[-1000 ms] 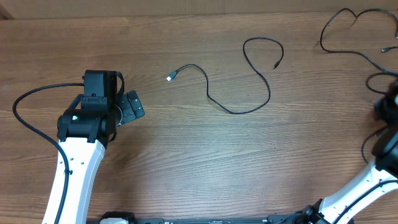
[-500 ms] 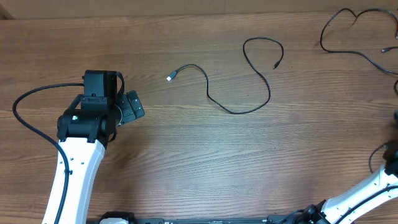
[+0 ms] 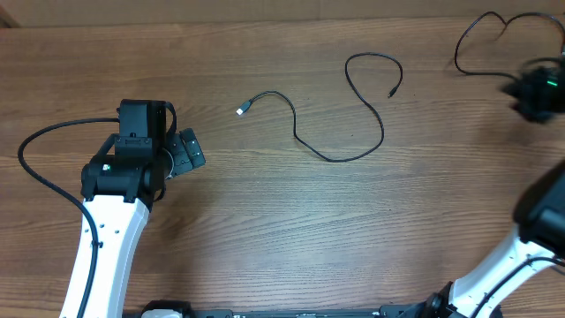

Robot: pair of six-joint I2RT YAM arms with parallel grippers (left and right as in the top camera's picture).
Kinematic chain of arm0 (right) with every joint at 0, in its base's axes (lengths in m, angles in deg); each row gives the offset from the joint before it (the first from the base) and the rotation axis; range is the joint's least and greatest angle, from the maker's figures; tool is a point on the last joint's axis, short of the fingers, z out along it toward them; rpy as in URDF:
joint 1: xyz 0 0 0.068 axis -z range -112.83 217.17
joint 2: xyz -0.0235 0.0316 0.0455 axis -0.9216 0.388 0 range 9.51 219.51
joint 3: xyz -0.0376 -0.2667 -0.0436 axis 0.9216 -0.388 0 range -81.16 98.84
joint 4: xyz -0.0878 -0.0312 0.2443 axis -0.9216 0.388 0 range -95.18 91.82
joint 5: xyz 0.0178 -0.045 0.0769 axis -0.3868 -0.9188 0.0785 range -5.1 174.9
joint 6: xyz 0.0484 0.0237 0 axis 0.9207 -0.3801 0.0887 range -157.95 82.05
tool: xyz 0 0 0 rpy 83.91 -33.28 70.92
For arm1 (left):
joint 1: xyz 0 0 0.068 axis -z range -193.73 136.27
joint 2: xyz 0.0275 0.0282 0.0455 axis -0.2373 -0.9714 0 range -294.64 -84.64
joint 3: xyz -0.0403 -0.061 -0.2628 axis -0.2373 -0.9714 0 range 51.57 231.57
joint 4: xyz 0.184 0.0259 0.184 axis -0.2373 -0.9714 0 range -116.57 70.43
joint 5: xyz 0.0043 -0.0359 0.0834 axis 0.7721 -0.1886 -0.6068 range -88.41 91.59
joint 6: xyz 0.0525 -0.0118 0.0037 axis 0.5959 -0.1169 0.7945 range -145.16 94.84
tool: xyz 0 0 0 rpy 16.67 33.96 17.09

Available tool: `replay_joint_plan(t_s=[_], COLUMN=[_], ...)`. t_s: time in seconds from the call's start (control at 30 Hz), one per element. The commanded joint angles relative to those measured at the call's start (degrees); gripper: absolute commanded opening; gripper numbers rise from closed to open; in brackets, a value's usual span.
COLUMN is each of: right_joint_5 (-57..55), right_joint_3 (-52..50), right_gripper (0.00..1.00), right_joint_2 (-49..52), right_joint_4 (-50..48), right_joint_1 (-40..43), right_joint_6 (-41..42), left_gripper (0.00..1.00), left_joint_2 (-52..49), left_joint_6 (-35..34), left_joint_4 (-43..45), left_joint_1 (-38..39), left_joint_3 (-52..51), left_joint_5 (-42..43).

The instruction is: Untangle cables

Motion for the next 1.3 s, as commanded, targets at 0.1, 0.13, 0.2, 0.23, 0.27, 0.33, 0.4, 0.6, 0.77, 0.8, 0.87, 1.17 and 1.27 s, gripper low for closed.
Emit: replay_joint_plan(t_s=[0.1,0.13,0.2,0.23,0.27,0.33,0.4,0.6,0.77,0.8,0.87,1.17,1.27], right_joint_5=[-4.33,-6.29,-9.03,-8.92,-8.79,-8.44,-8.41,-8.48,-8.63,-8.63,-8.66,-14.82,-20.50], right_joint_3=[-0.79,-0.90,-1.11,-1.16,-1.31,-1.92,-3.02,-9.03,-15.80,-17.09,-19.12,-25.77,-25.29], right_gripper=[0.80,0.82,0.82,0.82,0.82,0.82,0.82,0.85,0.86,0.85,0.82,0.52,0.04], right_joint_2=[-1.14,-0.98,-0.72,-0.66,-0.55,-0.55,-0.55,-0.55,-0.55,-0.55,-0.55,-0.46,-0.63], right_joint_4=[-0.72,-0.81,-0.50,0.02,0.44,0.96,1.05,-4.11,-13.90,-15.74,-17.94,-23.74,-24.09], right_joint_1=[-16.39,-18.36,-22.60,-24.65,-26.88,-30.71,-34.73,-44.65,-50.40,-51.25,-52.81,-56.00,-55.80], right_joint_6=[-0.24,-0.22,-0.48,-1.90,-4.00,-8.63,-12.76,-19.74,-19.74,-19.82,-21.64,-27.21,-26.23], left_gripper=[1.00,0.99,1.00,0.99,1.00,1.00,1.00,0.99,1.00,1.00,0.99,0.99,1.00], left_joint_2=[-0.20,-0.20,-0.20,-0.20,-0.20,-0.20,-0.20,-0.20,-0.20,-0.20,-0.20,-0.20,-0.20], left_joint_6=[-0.98,-0.98,-0.98,-0.98,-0.98,-0.98,-0.98,-0.98,-0.98,-0.98,-0.98,-0.98,-0.98], left_joint_4=[0.04,0.04,0.04,0.04,0.04,0.04,0.04,0.04,0.04,0.04,0.04,0.04,0.04], left_joint_1=[-0.28,-0.28,-0.28,-0.28,-0.28,-0.28,-0.28,-0.28,-0.28,-0.28,-0.28,-0.28,-0.28], left_joint_3=[-0.04,-0.04,-0.04,-0.04,-0.04,-0.04,-0.04,-0.04,-0.04,-0.04,-0.04,-0.04,-0.04], left_joint_5=[0.20,0.20,0.20,0.20,0.20,0.20,0.20,0.20,0.20,0.20,0.20,0.20,0.20])
